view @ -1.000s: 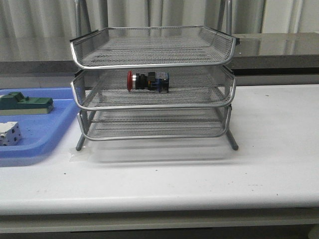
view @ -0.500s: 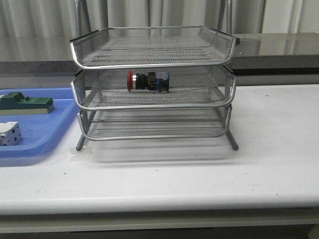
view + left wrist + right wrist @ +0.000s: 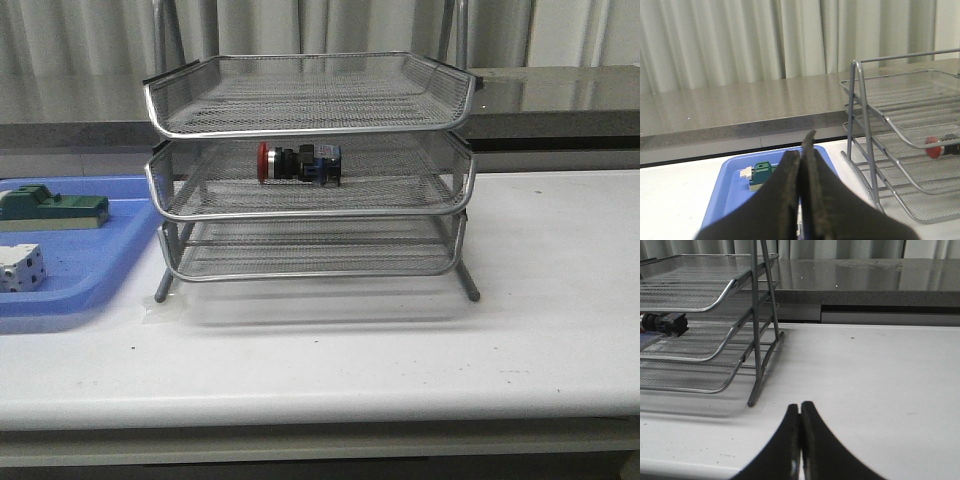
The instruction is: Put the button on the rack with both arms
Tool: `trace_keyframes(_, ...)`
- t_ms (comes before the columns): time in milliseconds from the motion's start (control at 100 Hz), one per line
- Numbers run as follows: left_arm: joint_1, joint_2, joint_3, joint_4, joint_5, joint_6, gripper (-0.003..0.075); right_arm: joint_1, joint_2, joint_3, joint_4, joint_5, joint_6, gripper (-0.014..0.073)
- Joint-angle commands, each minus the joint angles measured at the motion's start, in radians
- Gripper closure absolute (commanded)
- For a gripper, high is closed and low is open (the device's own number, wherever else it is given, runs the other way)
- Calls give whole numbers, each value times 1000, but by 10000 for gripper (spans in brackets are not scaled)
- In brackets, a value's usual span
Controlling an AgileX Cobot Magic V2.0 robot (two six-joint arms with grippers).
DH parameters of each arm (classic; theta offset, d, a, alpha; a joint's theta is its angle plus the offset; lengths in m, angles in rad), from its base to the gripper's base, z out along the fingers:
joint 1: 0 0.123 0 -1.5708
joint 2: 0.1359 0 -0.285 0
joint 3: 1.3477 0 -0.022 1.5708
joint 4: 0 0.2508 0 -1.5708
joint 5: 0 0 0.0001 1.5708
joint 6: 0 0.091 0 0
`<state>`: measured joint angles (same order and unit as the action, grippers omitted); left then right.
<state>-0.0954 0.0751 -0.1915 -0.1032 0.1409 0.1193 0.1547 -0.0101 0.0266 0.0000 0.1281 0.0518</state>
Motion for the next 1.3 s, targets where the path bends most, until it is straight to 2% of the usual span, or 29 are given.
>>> trace_keyframes(0, 1, 13, 6, 64, -129, -79, 741, -2, -16, 1, -8, -87, 2, 663)
trace_keyframes(100, 1, 13, 39, 130, -147, -142, 741, -2, -16, 1, -8, -87, 2, 663)
trace_keyframes(250, 1, 13, 85, 164, -176, -146, 741, -2, -16, 1, -8, -87, 2, 663)
trace_keyframes(560, 3, -97, 186, 164, -228, -146, 741, -2, -16, 1, -8, -87, 2, 663)
trace_keyframes(690, 40, -112, 218, 157, -247, -148, 741, -2, -16, 1, -8, -87, 2, 663)
trace_keyframes(920, 96, -112, 229, 144, -279, -153, 741, -2, -16, 1, -8, -87, 2, 663)
trace_keyframes(1290, 107, -112, 229, 128, -285, -154, 741, -2, -16, 1, -8, -87, 2, 663)
